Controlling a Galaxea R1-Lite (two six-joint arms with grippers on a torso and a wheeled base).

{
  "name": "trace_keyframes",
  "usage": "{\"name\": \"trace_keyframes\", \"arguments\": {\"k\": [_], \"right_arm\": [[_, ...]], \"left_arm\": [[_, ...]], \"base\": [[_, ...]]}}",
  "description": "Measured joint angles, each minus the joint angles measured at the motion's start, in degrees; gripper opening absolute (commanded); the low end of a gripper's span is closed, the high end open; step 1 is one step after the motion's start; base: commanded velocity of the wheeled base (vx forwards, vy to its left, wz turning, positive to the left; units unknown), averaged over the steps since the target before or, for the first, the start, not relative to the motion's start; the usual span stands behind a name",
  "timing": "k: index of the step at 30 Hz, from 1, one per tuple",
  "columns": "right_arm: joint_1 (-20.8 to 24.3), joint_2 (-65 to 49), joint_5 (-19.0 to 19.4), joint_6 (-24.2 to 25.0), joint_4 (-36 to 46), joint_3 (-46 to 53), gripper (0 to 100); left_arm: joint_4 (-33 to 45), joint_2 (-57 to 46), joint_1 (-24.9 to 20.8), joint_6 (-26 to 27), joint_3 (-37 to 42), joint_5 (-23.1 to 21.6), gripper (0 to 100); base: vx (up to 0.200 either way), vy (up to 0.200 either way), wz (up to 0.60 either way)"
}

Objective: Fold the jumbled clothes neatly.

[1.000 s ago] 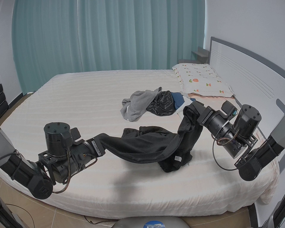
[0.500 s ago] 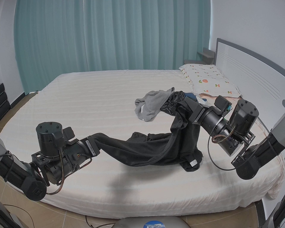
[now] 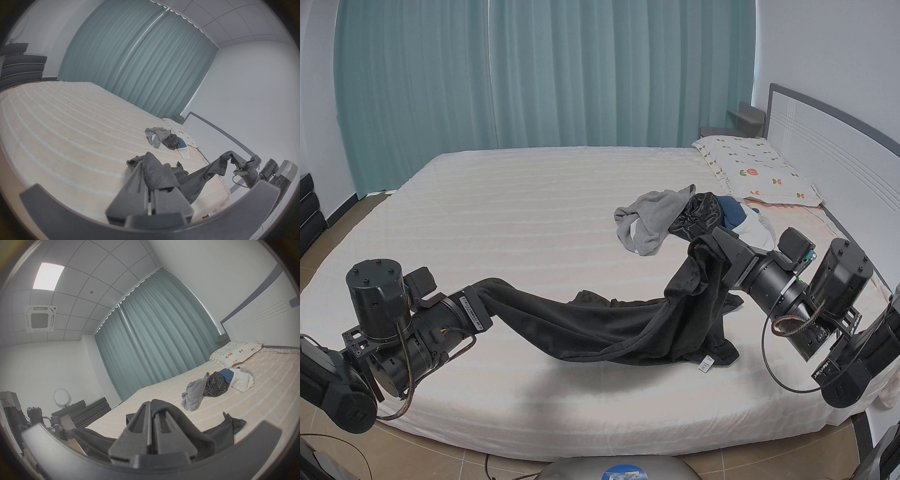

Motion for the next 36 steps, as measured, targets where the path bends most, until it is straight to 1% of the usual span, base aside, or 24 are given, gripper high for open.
{"name": "trace_keyframes", "arguments": {"k": [6, 17, 26, 36], "right_arm": [[-0.63, -0.52, 0.02, -0.07, -2.44, 4.19, 0], [-3.12, -0.09, 0.84, 0.66, -2.68, 4.58, 0], [-3.51, -0.20, 0.87, 1.84, -2.66, 4.75, 0], [-3.12, -0.74, 0.77, 1.87, -2.65, 4.67, 0]], "left_arm": [[0.26, -0.55, 0.28, 0.73, 0.83, 0.17, 0], [0.37, -1.21, 0.26, 0.99, 1.39, 1.13, 0], [1.40, -1.10, -0.17, 1.01, 1.49, 0.94, 0], [1.43, -1.12, -0.85, 1.01, 1.49, 0.91, 0]], "base": [[0.000, 0.200, 0.00], [0.000, 0.200, 0.00], [0.000, 0.200, 0.00], [0.000, 0.000, 0.00]]}}
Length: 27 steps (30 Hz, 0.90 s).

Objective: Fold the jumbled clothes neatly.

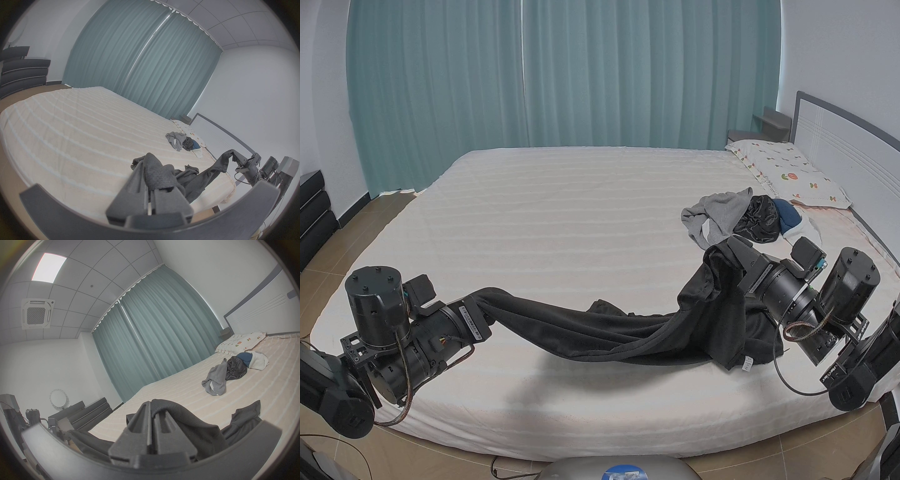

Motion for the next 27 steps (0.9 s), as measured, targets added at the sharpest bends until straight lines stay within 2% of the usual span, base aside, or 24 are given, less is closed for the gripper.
{"name": "trace_keyframes", "arguments": {"k": [11, 27], "right_arm": [[0.05, -0.20, 0.00, 0.00, 0.00, 0.16, 0], [0.26, -0.55, -0.28, 0.00, 0.00, 0.11, 0]], "left_arm": [[-0.13, 0.85, 0.00, -0.39, -0.60, 0.22, 0], [-0.09, 0.82, 0.05, -0.15, -0.35, 0.11, 0]], "base": [[0.000, 0.000, 0.00], [0.000, 0.188, 0.00]]}}
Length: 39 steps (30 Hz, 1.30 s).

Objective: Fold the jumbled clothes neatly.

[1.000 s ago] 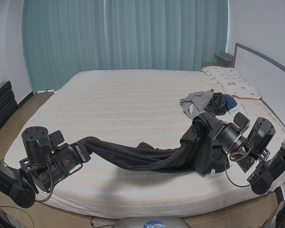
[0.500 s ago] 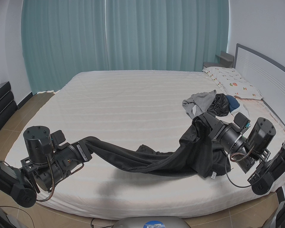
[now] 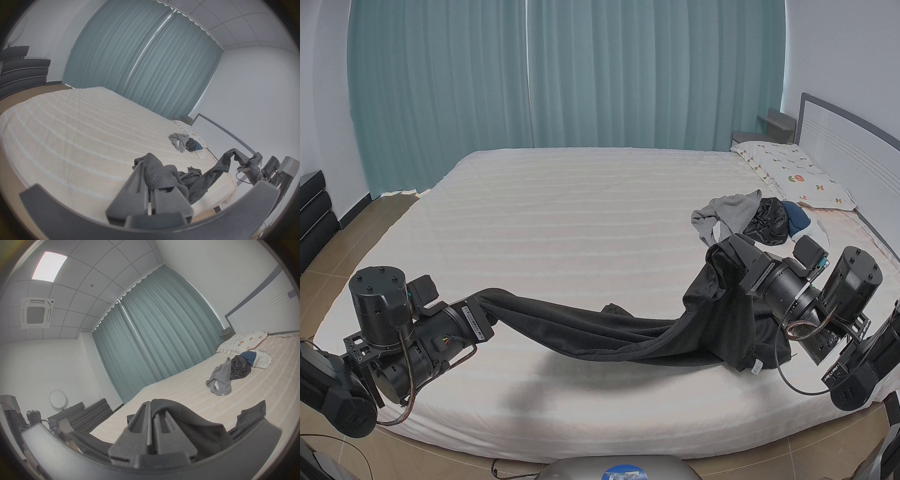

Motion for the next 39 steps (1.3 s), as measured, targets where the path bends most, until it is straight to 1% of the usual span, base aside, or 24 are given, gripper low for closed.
{"name": "trace_keyframes", "arguments": {"k": [11, 19, 26, 28, 32, 36, 39], "right_arm": [[1.40, -1.99, -0.49, -0.07, 0.00, 0.05, 0], [1.58, -3.61, -0.55, -0.16, 0.11, 0.96, 0], [1.60, -7.28, -0.60, -0.60, 0.87, 1.56, 0], [1.73, -8.51, -0.61, -0.74, 0.98, 1.76, 0], [3.22, -11.24, -1.07, -1.65, 1.10, 2.26, 0], [4.24, -15.08, -1.91, -3.21, 2.66, 2.15, 0], [4.53, -19.13, -2.19, -4.18, 5.83, 0.90, 0]], "left_arm": [[-0.46, -0.44, -0.13, 0.09, 1.73, 0.22, 0], [-0.32, -1.18, -0.51, 0.20, 2.40, 0.35, 0], [0.12, -5.36, -3.39, 0.69, 2.79, 0.44, 0], [0.69, -6.69, -4.05, 1.73, 2.90, 1.34, 0], [1.35, -9.06, -4.79, 4.36, 2.95, 4.55, 0], [1.67, -11.63, -5.45, 6.06, 2.84, 5.85, 0], [1.84, -13.47, -5.56, 6.83, 2.21, 6.22, 0]], "base": [[0.000, 0.000, 0.00], [-0.200, 0.000, 0.00], [-0.200, 0.000, 0.00], [-0.200, 0.000, 0.00], [-0.200, 0.000, 0.00], [0.000, 0.000, 0.00], [0.000, 0.000, 0.00]]}}
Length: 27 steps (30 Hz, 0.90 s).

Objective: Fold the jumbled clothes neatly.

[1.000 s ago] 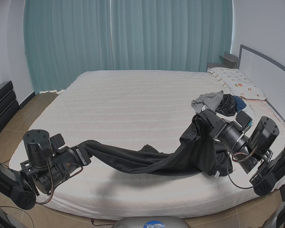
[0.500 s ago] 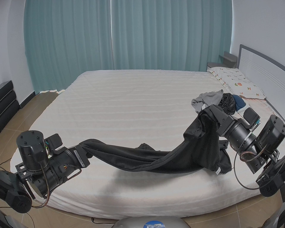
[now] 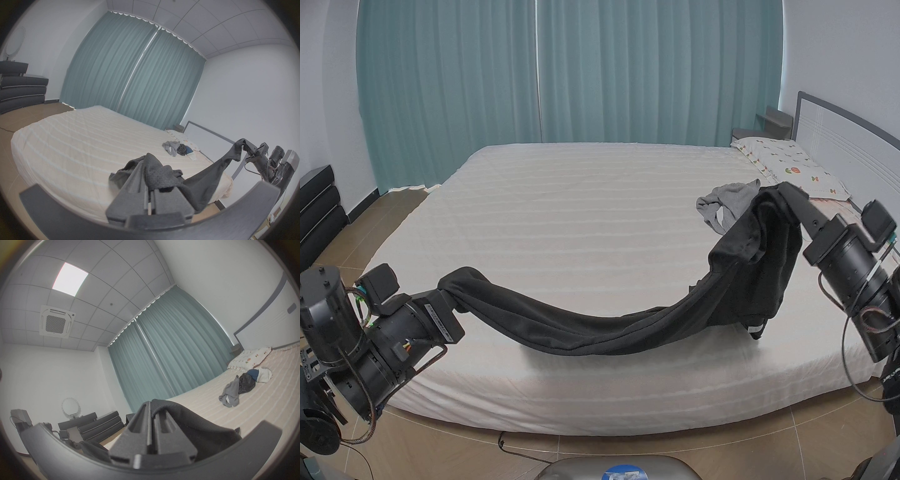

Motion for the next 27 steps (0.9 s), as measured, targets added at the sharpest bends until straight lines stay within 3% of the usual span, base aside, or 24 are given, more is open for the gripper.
{"name": "trace_keyframes", "arguments": {"k": [8, 14, 21, 27], "right_arm": [[-0.22, -9.79, -0.09, -0.57, 21.05, -9.86, 0], [-3.47, -12.00, 0.06, -0.63, 30.96, -24.44, 0], [-7.59, -5.81, -0.09, -0.69, 33.99, -35.44, 0], [-9.34, 4.33, -0.20, -0.83, 31.76, -40.79, 0]], "left_arm": [[9.34, -3.78, 1.29, 1.55, -6.73, 0.32, 0], [19.08, -4.33, 3.30, 1.89, -19.05, 0.32, 0], [22.53, 0.57, 6.64, 1.99, -29.27, 0.32, 0], [23.15, 8.48, 9.18, 1.89, -35.04, 0.10, 0]], "base": [[0.000, 0.000, 0.00], [0.000, 0.000, 0.00], [0.200, 0.000, 0.00], [0.200, 0.000, 0.00]]}}
